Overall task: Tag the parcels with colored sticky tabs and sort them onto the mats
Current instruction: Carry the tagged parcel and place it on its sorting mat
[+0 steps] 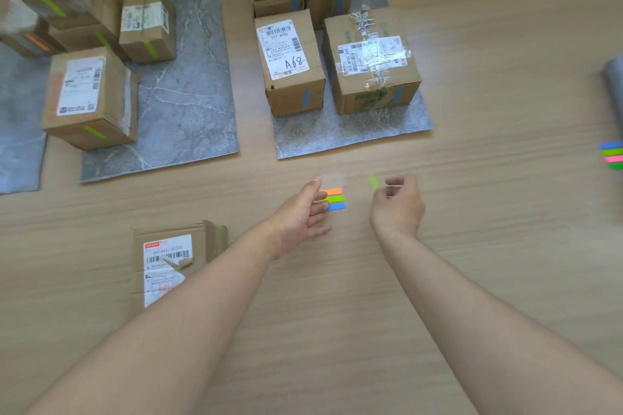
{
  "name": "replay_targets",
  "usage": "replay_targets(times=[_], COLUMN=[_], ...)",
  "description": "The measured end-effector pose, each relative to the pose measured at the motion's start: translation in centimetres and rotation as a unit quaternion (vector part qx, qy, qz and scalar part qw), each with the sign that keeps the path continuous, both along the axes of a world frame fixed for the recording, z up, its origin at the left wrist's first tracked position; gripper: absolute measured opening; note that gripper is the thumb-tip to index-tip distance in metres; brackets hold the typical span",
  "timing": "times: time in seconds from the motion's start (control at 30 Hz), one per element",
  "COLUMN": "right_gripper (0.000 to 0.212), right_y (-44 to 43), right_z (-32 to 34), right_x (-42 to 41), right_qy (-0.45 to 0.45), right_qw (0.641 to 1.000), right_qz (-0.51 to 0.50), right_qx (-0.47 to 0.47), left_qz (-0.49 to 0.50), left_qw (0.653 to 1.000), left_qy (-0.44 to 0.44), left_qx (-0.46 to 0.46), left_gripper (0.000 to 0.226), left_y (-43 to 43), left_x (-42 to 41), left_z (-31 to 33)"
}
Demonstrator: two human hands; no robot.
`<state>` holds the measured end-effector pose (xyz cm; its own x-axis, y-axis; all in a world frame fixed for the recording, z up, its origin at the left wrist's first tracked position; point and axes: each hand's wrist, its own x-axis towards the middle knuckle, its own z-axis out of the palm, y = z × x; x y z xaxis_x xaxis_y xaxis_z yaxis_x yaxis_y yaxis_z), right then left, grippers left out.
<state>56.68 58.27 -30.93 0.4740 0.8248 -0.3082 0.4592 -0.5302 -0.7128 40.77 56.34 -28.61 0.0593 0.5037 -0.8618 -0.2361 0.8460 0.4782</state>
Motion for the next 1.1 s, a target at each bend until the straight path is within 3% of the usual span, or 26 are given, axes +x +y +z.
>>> replay_targets(times=[0.17, 0.53, 0.7, 0.9, 1.1], right_gripper=[0.023, 0.022, 0.024, 0.021, 0.055], right_y=[-3.7, -14.4, -19.9, -25.1, -26.0], right_z=[2.9, 6.0, 6.3, 5.0, 4.4], right_x=[-1.5, -6.0, -8.3, -11.2, -14.0], right_qy=[0.081, 0.07, 0.081, 0.032, -0.051], right_qw=[0.98, 0.906, 0.877, 0.885, 0.852], right_qz=[0.132, 0.35, 0.393, 0.344, 0.447], right_qx=[0.124, 0.227, 0.264, 0.313, 0.267], left_qz=[0.016, 0.109, 0.142, 0.15, 0.181], left_qw=[0.989, 0.976, 0.968, 0.956, 0.946], left_qy=[0.098, 0.044, 0.061, 0.112, 0.17], left_qx=[0.107, 0.182, 0.198, 0.228, 0.211], left_gripper=[0.024, 0.012, 0.012, 0.002, 0.005], left_y=[-2.9, -14.5, -20.8, -28.1, -30.5], left_x=[0.3, -4.0, -7.5, -11.4, -13.5], left_z=[2.0, 6.3, 6.5, 3.8, 0.8])
